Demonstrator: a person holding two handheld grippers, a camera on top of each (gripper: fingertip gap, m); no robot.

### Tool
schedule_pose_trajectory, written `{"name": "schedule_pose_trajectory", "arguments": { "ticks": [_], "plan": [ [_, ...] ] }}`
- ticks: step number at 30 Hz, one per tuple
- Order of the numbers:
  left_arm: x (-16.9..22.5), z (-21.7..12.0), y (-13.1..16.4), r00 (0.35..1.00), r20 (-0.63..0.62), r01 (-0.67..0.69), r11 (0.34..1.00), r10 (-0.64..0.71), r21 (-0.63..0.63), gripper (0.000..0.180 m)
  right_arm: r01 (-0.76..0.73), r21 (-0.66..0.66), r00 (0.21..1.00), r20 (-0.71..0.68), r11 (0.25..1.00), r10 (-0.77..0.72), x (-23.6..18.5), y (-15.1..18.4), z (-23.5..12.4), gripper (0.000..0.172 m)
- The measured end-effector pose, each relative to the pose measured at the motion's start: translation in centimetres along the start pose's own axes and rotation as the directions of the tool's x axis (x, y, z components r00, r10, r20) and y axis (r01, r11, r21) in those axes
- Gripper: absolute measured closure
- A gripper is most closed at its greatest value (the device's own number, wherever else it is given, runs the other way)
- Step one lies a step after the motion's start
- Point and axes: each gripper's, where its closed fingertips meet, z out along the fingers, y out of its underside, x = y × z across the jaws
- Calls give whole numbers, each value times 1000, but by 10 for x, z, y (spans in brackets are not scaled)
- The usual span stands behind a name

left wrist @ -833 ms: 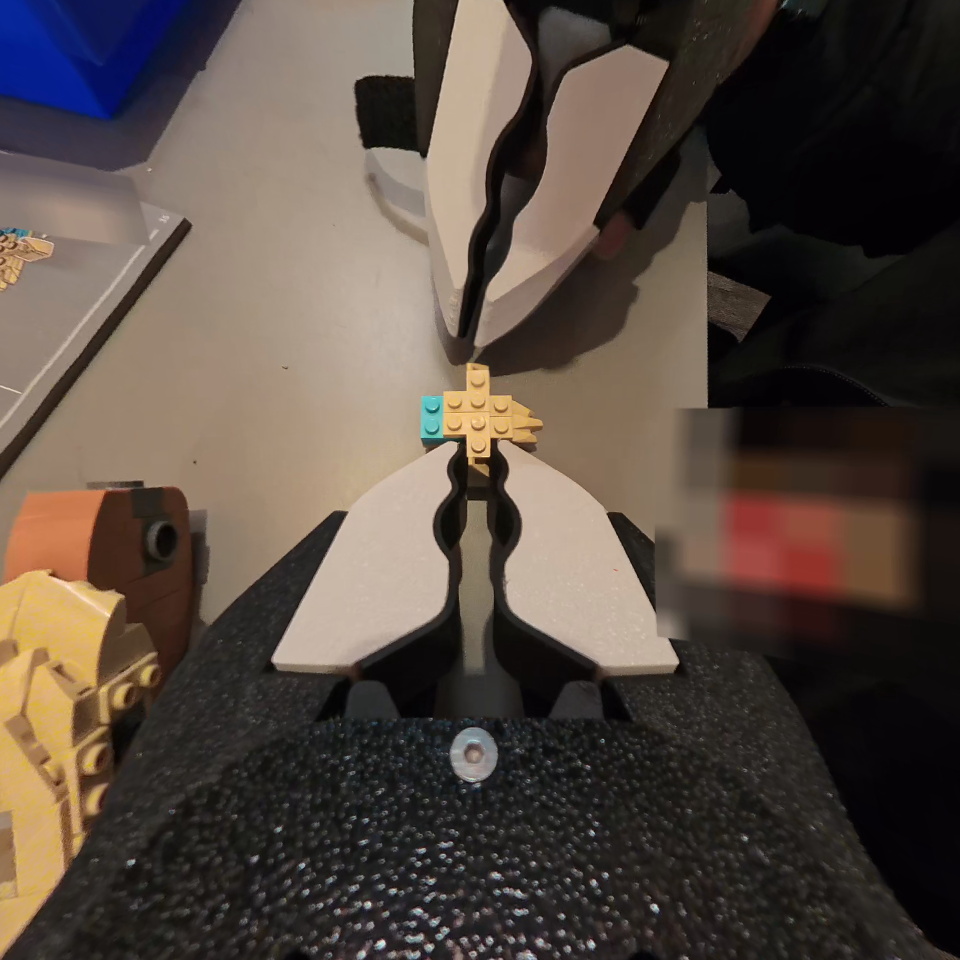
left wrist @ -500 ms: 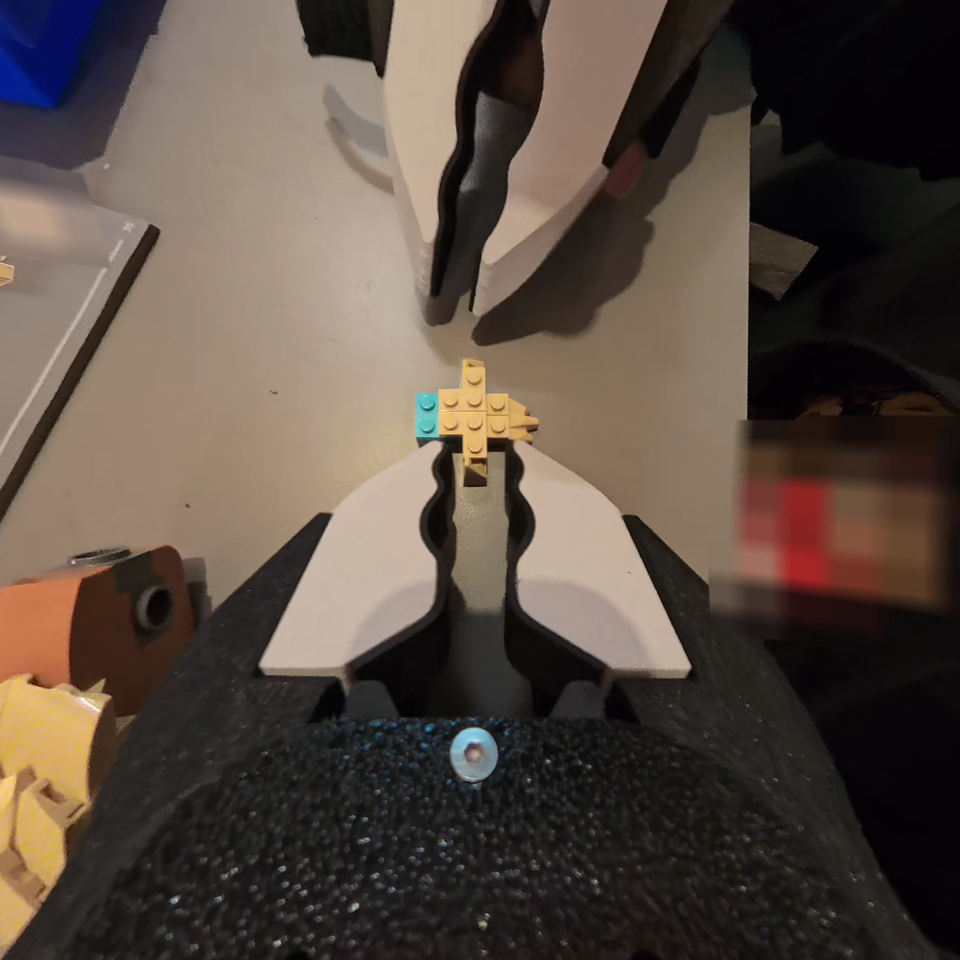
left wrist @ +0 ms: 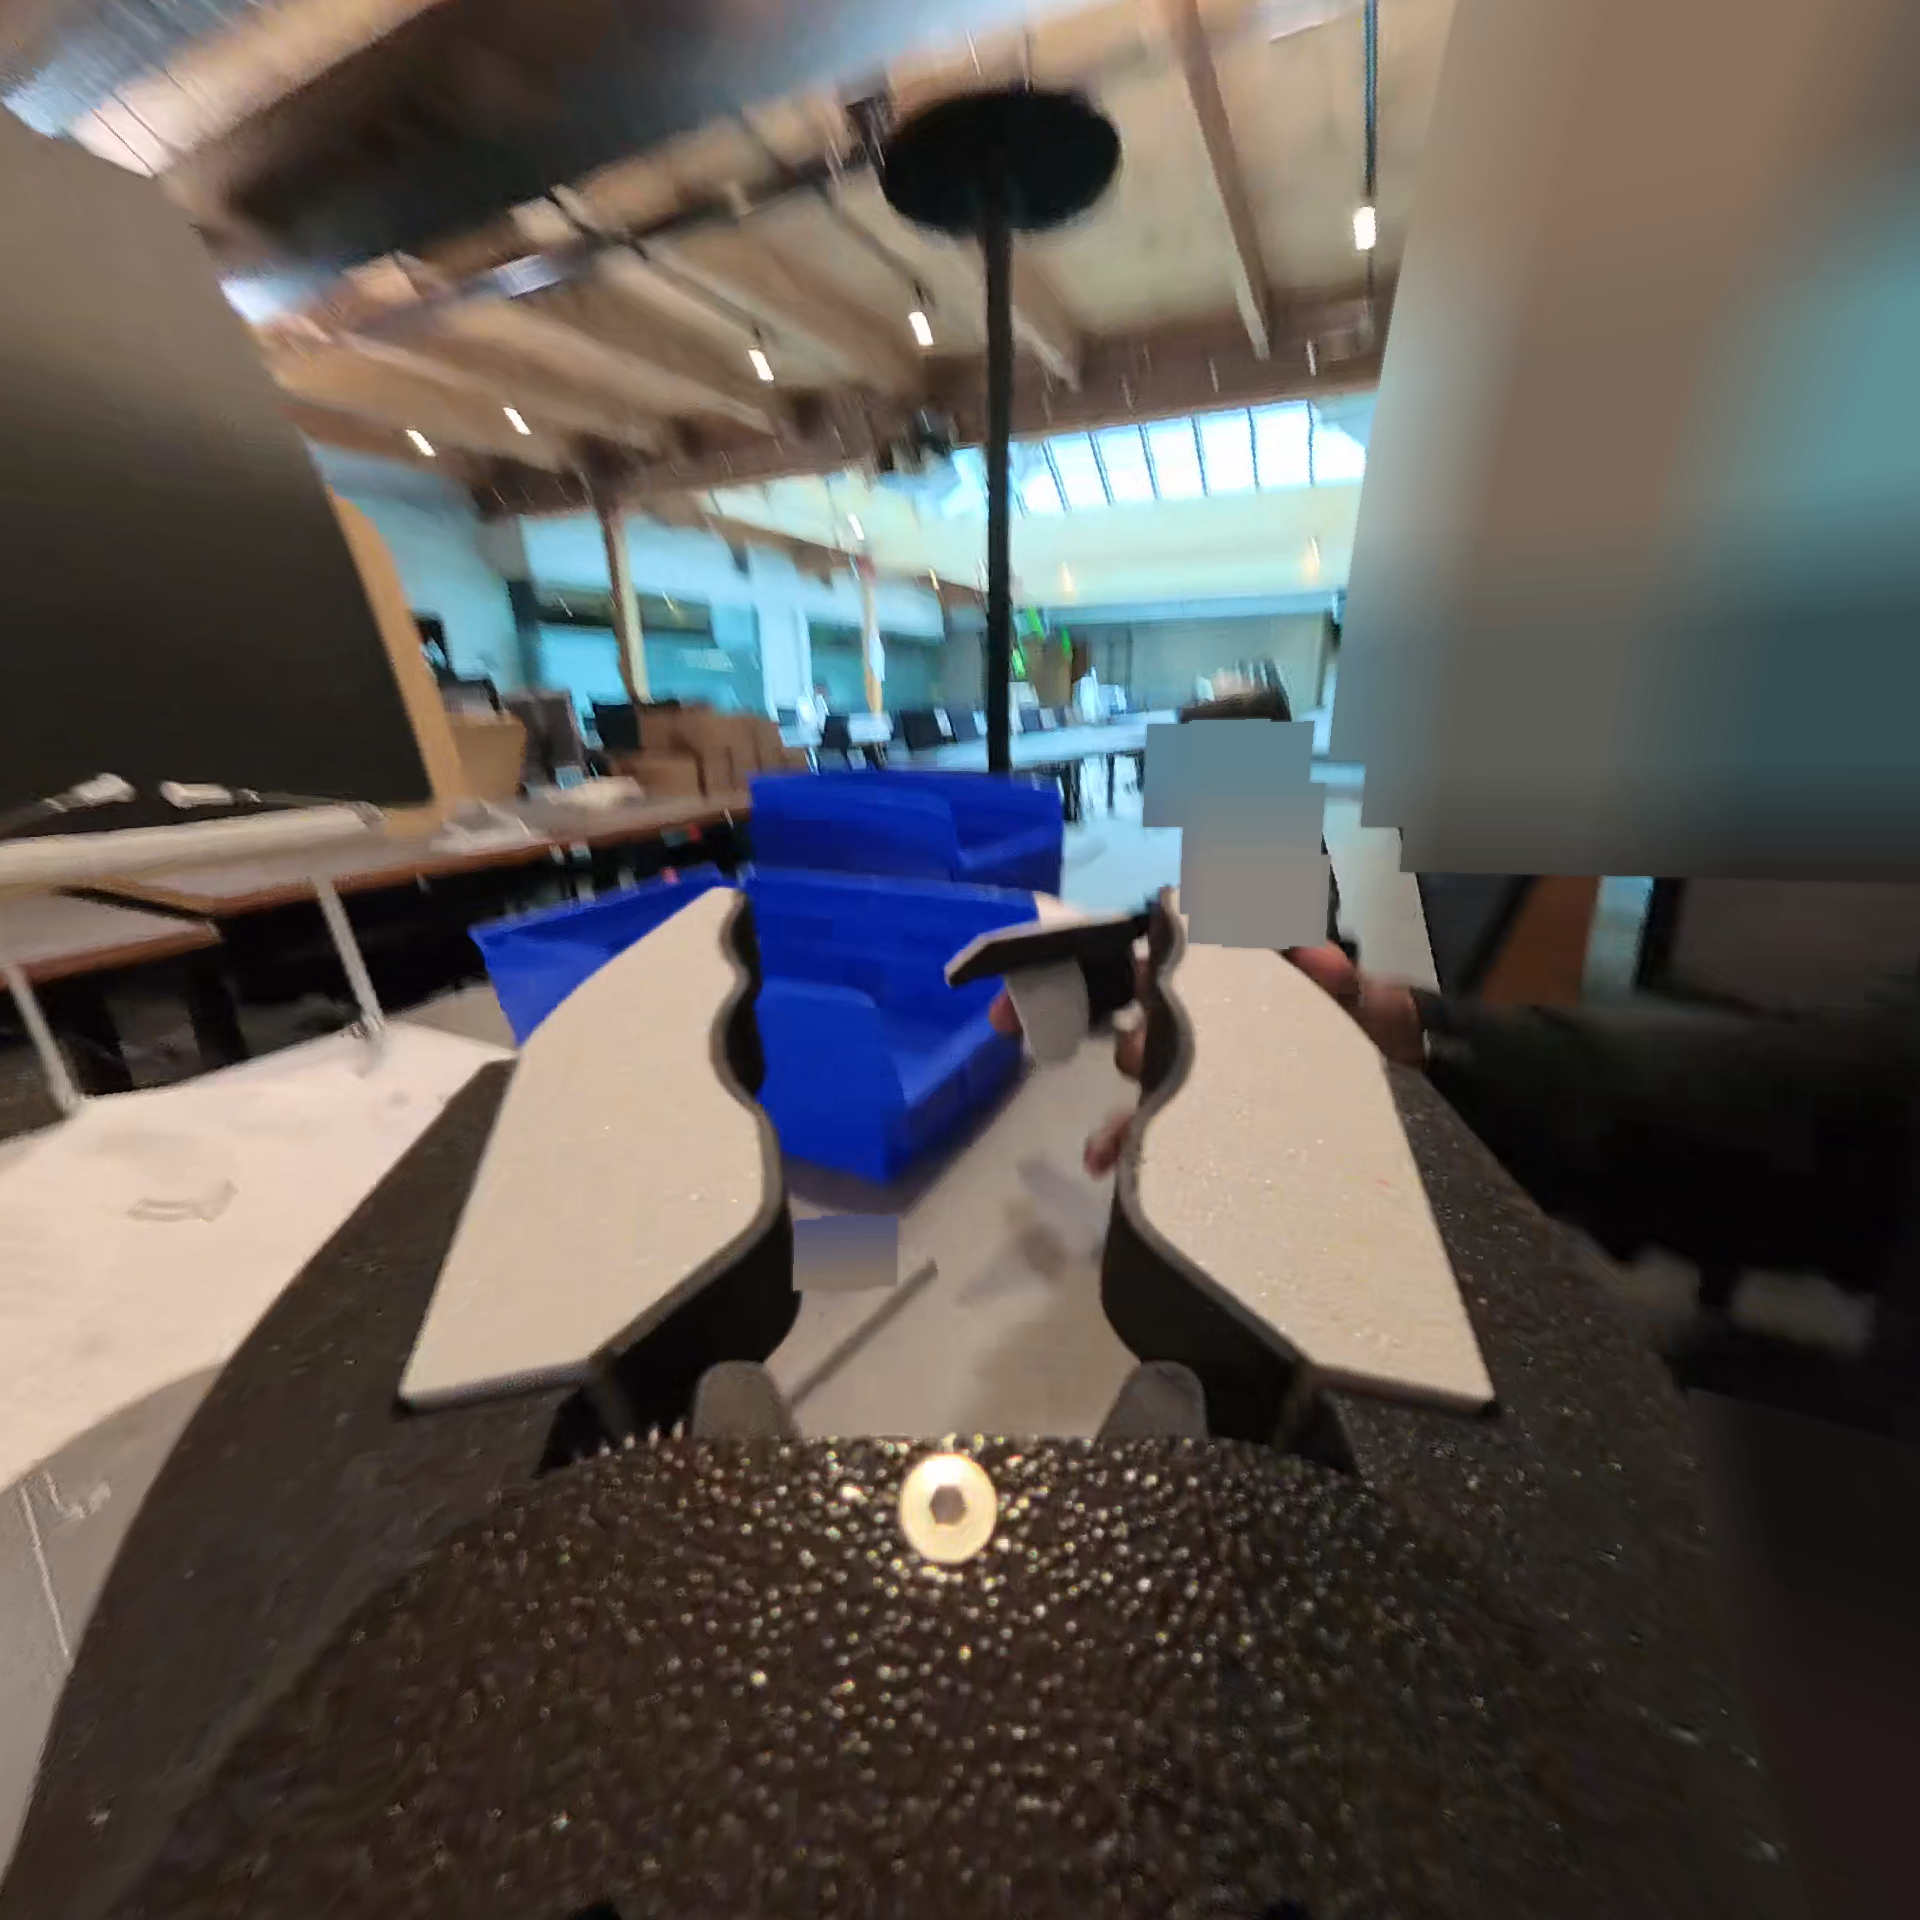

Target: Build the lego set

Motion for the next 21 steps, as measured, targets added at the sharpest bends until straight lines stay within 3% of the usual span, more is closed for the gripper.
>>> {"name": "schedule_pose_trajectory", "arguments": {
  "ticks": [2, 4, 8, 10, 12, 16, 21],
  "plan": [
    [-12, 4, -19, 999, 31, 14, 993, -18, 118, 98, -55, 93, 998, 33, 994, 52, 1, -21, 4, 67],
    [-29, 7, -35, 995, 101, -3, 979, -18, 204, 86, -95, 160, 994, 68, 983, 85, 2, -38, 9, 65],
    [-63, 3, -66, 973, 227, -41, 948, -34, 317, 78, -83, 229, 994, 83, 970, 66, 5, -58, 22, 68],
    [-79, 2, -75, 968, 241, -15, 944, -68, 329, 78, -27, 217, 998, 66, 976, 13, 8, -59, 28, 82],
    [-99, 6, -68, 955, 286, 8, 973, -76, 229, 87, 43, 178, 998, 40, 983, -51, 13, -57, 33, 97],
    [-122, 27, -36, 952, 273, -115, 989, 136, -88, 94, 139, 182, 990, 3, 973, -142, 27, -61, 27, 131],
    [-128, 56, 22, 903, 39, -382, 843, 427, -379, 90, 268, 154, 963, -33, 951, -266, 39, -48, 14, 141]
  ]
}}
